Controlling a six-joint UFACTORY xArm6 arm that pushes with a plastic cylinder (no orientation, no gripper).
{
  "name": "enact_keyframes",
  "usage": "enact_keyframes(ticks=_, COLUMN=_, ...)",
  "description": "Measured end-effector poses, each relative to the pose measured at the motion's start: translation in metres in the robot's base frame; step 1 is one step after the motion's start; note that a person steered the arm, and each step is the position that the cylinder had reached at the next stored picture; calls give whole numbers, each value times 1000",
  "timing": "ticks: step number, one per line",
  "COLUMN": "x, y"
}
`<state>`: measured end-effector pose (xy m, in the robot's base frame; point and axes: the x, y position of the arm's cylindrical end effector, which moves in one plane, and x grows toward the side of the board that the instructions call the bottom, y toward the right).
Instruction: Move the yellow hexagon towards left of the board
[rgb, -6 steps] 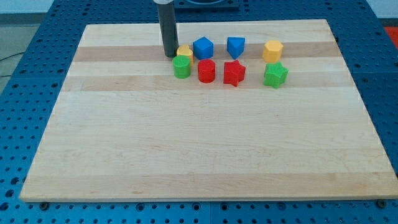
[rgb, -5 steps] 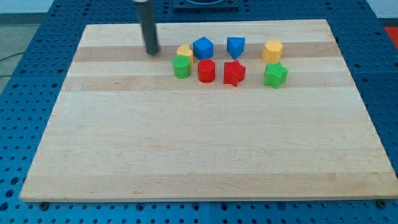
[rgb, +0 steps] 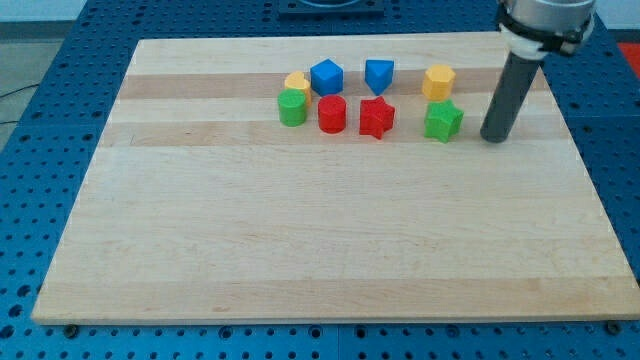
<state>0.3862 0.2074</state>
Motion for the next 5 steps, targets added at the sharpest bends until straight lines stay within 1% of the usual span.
enact_keyframes(ticks=1, x=-51, y=7)
enact_keyframes(ticks=2, x=-83, y=-3)
enact_keyframes(ticks=3, x=-88, y=-14)
enact_keyframes(ticks=5, x=-85, y=-64)
